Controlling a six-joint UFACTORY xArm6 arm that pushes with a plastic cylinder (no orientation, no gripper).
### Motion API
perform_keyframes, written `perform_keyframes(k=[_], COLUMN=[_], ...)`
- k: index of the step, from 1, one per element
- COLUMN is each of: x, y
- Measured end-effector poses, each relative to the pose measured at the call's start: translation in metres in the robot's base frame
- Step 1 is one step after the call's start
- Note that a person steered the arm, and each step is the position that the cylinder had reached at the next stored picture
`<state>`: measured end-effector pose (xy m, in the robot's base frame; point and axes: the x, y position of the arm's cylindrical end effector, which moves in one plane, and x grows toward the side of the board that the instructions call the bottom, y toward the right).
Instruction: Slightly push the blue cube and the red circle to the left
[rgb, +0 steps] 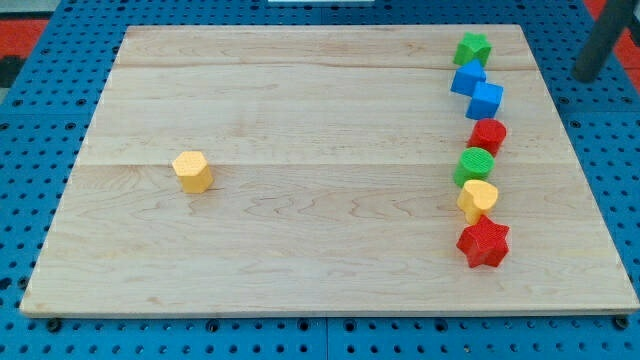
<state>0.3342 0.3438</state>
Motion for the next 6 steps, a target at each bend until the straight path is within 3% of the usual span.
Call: perform_keyframes(k=[1,3,4,5,6], x=[0.022,0.002,0.003,0.003,0.014], y=[-0.014,-0.108,-0.121,-0.122,-0.053])
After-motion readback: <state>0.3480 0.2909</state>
